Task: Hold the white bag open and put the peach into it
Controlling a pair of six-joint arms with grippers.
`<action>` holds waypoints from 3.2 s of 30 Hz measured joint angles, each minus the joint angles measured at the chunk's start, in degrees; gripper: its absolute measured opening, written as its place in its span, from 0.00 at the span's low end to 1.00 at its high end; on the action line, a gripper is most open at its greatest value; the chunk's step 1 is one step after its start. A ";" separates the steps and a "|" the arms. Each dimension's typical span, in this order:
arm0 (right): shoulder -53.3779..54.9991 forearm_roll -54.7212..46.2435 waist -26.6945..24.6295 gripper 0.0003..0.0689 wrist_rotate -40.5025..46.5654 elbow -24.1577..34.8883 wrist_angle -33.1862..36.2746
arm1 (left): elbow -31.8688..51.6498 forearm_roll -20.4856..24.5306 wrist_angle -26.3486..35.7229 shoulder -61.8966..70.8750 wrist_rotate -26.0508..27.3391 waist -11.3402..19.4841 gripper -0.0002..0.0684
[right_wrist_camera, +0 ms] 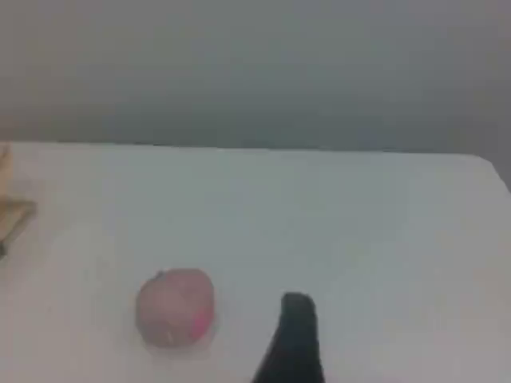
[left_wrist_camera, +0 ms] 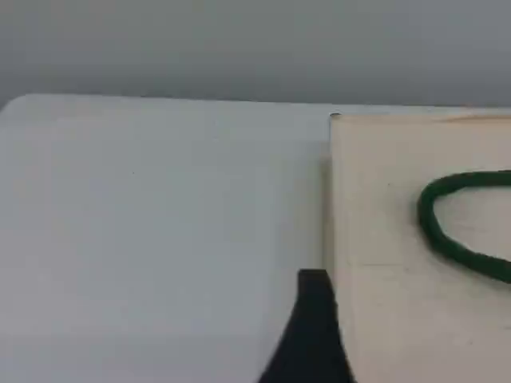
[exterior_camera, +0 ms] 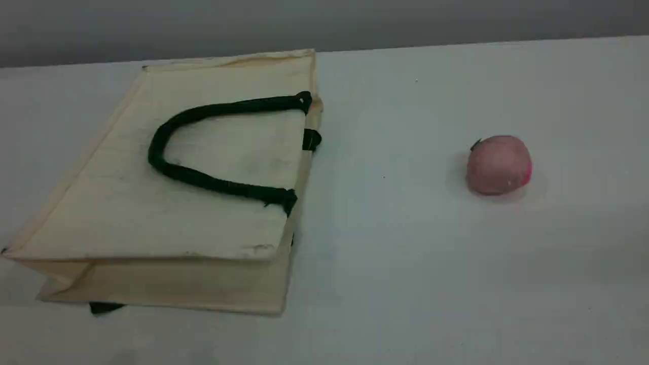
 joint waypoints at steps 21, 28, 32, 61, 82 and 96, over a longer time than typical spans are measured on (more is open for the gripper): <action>0.00 0.00 0.00 0.84 0.00 0.00 0.00 | 0.00 0.00 0.00 0.00 0.00 0.00 0.81; 0.00 0.00 0.00 0.84 0.00 0.00 0.00 | 0.00 0.00 0.00 0.00 0.00 0.00 0.81; 0.00 0.00 0.00 0.84 0.05 0.00 0.00 | 0.00 0.10 0.00 0.00 0.00 0.00 0.81; 0.00 1.39 0.00 0.84 -1.78 0.00 -10.85 | 0.00 24.21 -20.45 0.00 -1.94 0.00 0.81; 0.00 11.66 0.00 0.84 -0.34 0.00 -18.10 | 0.00 24.09 -32.26 0.00 -26.35 0.00 0.81; 0.00 17.10 0.00 0.84 0.09 -5.85 -25.99 | -1.40 23.65 -39.08 0.08 -33.24 0.00 0.81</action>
